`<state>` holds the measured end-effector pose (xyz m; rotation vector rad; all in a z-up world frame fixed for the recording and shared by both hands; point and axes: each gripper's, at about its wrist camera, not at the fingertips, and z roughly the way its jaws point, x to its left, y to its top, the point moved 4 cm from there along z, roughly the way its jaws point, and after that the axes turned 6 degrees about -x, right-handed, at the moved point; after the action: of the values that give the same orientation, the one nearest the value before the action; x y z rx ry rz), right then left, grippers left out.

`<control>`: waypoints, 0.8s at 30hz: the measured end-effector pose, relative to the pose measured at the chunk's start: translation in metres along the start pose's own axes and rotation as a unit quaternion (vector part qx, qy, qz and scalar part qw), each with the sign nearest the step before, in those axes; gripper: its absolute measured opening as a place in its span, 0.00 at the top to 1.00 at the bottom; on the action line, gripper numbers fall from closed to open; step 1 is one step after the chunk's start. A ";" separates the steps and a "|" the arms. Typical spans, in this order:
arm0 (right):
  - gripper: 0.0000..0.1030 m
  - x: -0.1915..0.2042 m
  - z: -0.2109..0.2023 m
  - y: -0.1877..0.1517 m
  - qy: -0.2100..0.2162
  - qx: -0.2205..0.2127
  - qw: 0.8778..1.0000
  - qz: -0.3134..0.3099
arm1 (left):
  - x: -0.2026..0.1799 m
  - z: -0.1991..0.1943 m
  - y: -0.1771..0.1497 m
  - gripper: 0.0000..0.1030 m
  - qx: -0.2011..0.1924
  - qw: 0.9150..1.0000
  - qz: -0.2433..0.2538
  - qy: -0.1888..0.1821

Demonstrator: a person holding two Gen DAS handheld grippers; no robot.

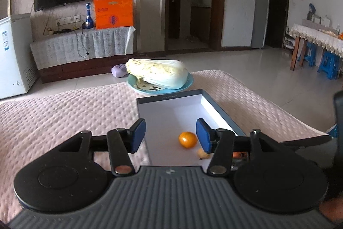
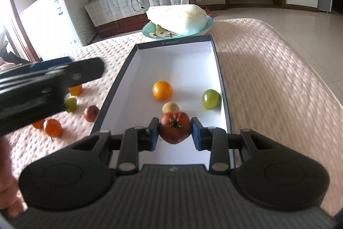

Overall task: Organize fruits
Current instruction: 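Hold the red tomato over the box with the right tool, withdraw left tool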

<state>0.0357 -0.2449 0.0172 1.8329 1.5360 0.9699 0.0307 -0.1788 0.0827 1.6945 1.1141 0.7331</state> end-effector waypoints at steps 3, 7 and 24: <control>0.66 0.000 0.002 0.000 -0.004 0.001 1.000 0.001 | 0.013 -0.017 -0.008 0.43 -0.001 1.000 -0.014 0.011; 0.66 -0.004 0.002 0.003 -0.012 -0.009 1.000 0.012 | 0.032 -0.037 -0.021 0.43 0.001 0.999 -0.020 0.026; 0.66 0.003 0.020 0.002 -0.043 -0.009 0.998 0.044 | 0.127 -0.085 -0.071 0.39 0.029 0.992 -0.047 0.111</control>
<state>0.0529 -0.2414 0.0075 1.9183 1.4019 0.9300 -0.0138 -0.0203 0.0466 1.6255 1.3718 0.8506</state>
